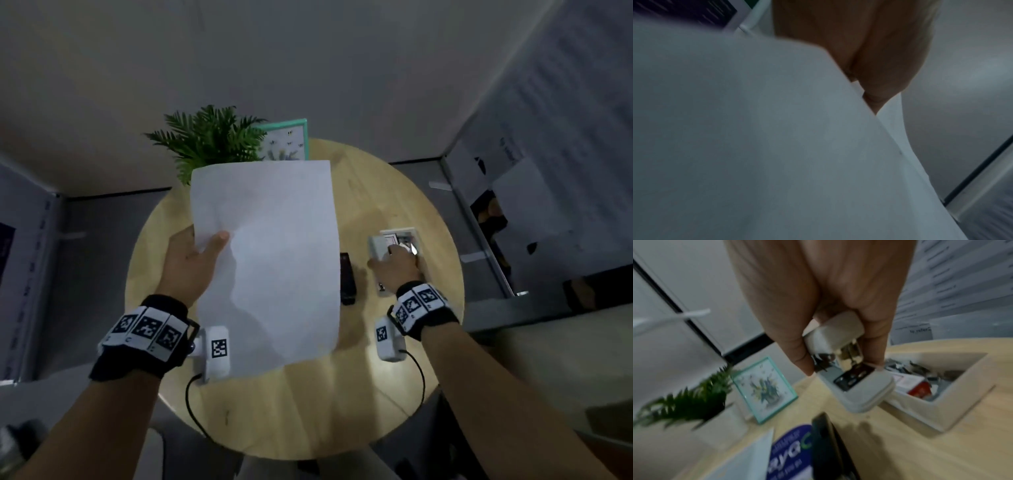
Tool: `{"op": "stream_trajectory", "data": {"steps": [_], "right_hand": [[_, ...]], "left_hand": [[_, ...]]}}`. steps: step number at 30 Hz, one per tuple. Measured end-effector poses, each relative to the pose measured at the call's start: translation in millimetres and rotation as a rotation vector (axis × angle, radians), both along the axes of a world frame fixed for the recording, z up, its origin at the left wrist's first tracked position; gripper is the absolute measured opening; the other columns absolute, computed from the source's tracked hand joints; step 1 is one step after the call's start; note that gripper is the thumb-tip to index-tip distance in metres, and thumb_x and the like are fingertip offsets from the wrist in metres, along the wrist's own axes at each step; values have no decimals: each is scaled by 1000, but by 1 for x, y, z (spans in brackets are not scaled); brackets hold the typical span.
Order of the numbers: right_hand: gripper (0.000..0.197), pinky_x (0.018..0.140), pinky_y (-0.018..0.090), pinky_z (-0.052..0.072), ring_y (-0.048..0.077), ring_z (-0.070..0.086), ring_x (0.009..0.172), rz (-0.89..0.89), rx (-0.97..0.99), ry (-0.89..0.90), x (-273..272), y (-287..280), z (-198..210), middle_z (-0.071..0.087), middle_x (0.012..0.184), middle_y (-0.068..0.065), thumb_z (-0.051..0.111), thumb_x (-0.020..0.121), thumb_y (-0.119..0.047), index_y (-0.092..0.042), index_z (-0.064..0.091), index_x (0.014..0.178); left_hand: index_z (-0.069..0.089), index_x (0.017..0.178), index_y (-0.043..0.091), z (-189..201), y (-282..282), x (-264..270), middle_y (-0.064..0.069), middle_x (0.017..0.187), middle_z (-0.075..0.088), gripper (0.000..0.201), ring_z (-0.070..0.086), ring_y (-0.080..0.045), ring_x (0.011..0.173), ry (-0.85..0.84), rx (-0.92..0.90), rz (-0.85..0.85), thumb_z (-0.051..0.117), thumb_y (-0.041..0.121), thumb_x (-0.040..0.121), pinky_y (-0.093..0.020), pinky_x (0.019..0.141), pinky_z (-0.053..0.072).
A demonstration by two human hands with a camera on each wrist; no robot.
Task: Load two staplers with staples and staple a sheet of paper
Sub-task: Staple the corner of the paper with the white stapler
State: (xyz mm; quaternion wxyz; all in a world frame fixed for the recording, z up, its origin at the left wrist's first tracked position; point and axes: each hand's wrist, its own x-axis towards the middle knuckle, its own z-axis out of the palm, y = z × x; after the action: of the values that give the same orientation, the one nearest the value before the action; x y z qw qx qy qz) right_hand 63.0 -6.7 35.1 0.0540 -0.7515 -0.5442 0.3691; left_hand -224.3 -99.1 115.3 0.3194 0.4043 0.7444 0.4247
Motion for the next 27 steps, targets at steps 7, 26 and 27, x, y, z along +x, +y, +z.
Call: {"op": "stream_trajectory", "data": {"steps": [7, 26, 27], "right_hand": [[17, 75, 35, 50, 34, 65, 100, 169, -47, -225, -8, 5, -58, 67, 110, 17, 56, 92, -12, -2, 60, 105], [38, 64, 29, 48, 12, 62, 60, 80, -325, 979, -66, -16, 31, 68, 58, -8, 36, 101, -35, -15, 60, 80], [26, 65, 30, 50, 15, 64, 64, 157, -341, 970, -72, -22, 28, 71, 63, -7, 46, 98, -26, -14, 61, 81]], "left_hand": [[63, 98, 13, -24, -16, 7, 11, 77, 62, 7, 61, 7, 64, -8, -24, 36, 58, 16, 94, -11, 59, 47], [65, 98, 11, 10, -39, -10, 16, 67, 67, 8, 63, 9, 60, -57, 107, 165, 58, 12, 94, -10, 56, 48], [65, 102, 6, 15, -40, -15, 15, 71, 66, 12, 63, 10, 61, -52, 134, 188, 57, 11, 94, -8, 56, 48]]}}
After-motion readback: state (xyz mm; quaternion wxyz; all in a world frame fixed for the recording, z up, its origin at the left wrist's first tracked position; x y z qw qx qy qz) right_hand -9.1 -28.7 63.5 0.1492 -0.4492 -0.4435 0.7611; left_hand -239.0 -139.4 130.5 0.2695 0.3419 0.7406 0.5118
